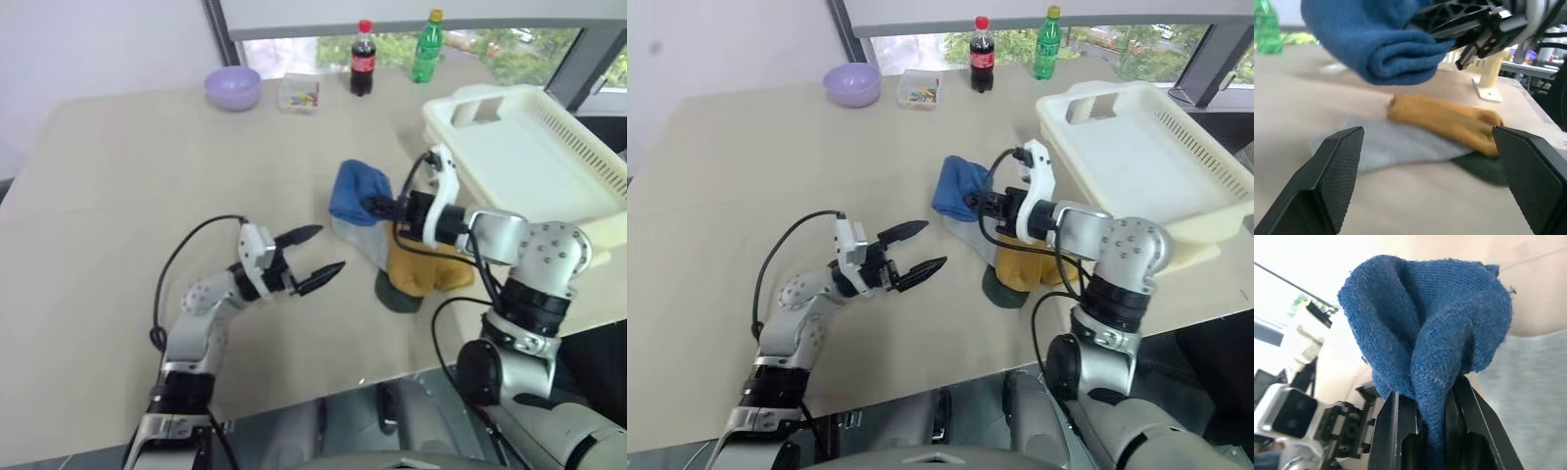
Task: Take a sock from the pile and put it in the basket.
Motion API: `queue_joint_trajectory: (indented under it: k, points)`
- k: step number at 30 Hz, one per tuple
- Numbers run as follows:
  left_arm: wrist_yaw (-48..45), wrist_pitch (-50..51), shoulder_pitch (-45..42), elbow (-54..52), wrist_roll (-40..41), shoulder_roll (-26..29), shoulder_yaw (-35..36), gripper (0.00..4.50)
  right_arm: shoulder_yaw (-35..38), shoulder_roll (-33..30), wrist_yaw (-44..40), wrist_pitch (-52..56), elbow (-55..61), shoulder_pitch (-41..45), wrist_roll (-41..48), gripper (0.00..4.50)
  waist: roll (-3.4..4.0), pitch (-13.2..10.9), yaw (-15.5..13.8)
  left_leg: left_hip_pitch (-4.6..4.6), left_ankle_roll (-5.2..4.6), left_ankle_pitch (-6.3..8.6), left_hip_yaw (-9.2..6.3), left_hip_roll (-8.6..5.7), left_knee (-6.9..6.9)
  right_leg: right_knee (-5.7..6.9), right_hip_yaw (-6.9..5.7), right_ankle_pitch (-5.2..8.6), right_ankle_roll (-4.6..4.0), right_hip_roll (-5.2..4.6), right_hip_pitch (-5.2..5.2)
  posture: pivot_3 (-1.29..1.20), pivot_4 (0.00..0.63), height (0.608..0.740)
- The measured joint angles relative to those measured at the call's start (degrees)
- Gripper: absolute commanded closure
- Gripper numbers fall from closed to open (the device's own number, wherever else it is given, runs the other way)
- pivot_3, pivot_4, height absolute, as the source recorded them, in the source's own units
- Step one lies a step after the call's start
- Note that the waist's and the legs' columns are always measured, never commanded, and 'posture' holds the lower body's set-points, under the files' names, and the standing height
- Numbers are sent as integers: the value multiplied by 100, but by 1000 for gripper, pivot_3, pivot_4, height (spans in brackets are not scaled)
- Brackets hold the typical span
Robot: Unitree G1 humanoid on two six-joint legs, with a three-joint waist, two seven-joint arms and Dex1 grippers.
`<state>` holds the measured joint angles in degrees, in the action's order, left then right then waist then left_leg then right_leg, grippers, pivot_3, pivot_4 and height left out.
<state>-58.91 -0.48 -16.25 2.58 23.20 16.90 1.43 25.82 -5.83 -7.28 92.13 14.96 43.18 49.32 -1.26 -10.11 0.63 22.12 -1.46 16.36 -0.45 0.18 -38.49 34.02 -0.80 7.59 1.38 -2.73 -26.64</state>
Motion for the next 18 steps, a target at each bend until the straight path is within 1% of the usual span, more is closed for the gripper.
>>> queue_joint_trajectory:
  k: [2, 3, 4, 7, 9, 12, 13, 14, 16, 18]
  points:
    - [151, -250, -307, 116, -52, -284, -46, 0, 44, -595, 187, 0, 28, -59, 490, 4416, 0, 0, 3, -1, -1, 0, 8, -3, -8, -2, 7, -5, 9, -1, 6, 0, 150, 732]
    - [176, -315, -394, 134, -52, -357, -80, 0, 66, -756, 274, 0, 28, -81, 662, 4416, -1, 1, 8, -2, -2, 1, 8, -3, -9, -4, 7, -7, 11, -1, 10, 0, 150, 732]
    - [186, -372, -454, 143, -52, -405, -113, 0, 94, -886, 345, 0, 27, -95, 814, 4416, -1, 1, 27, -6, -4, 2, 14, -2, -8, -4, 12, -7, 11, 0, 12, 0, 150, 732]
    - [237, -477, -635, 275, -52, -594, -198, 0, 187, -1686, 591, 0, -137, -144, 1414, 4416, 0, 0, 30, -11, -10, 5, 22, -1, -9, -4, 19, -7, 13, 3, 16, 0, 150, 732]
    - [235, -526, -653, 324, -52, -638, -214, 0, 294, -2202, 691, 0, -329, -137, 1626, 4416, 0, 0, 26, -13, -11, 6, 22, 0, -9, -6, 20, -7, 13, 4, 18, 0, 150, 732]
    - [186, -570, -674, 404, -52, -640, -227, 0, 507, -2905, 772, 0, -753, 25, 1641, 4416, 0, 0, 21, -15, -12, 6, 30, 0, -9, -5, 27, -6, 16, 7, 18, 0, 150, 732]
    - [167, -580, -680, 422, -52, -640, -233, 0, 558, -2994, 774, 0, -824, 66, 1613, 4416, 0, 0, 20, -15, -12, 6, 30, 0, -9, -6, 27, -5, 18, 7, 18, 0, 150, 732]
    - [131, -601, -711, 488, -52, -644, -264, 0, 656, -3243, 740, -2, -1025, 158, 1514, 4416, 0, 0, 11, -16, -12, 6, 30, 0, -11, -6, 27, 5, 34, 8, 20, 0, 150, 732]
    - [84, -614, -720, 550, -50, -644, -283, 0, 830, -3579, 654, -58, -1394, 215, 1315, 4416, 0, 0, 4, -17, -12, 6, 29, 1, -12, -8, 27, 6, 36, 9, 23, 0, 150, 732]
    - [43, -615, -731, 612, -49, -646, -288, 0, 917, -3691, 616, -207, -1747, 213, 1135, 4416, -1, 1, 6, -28, -17, 9, 32, 1, -12, -14, 29, 6, 37, 9, 38, 0, 150, 732]
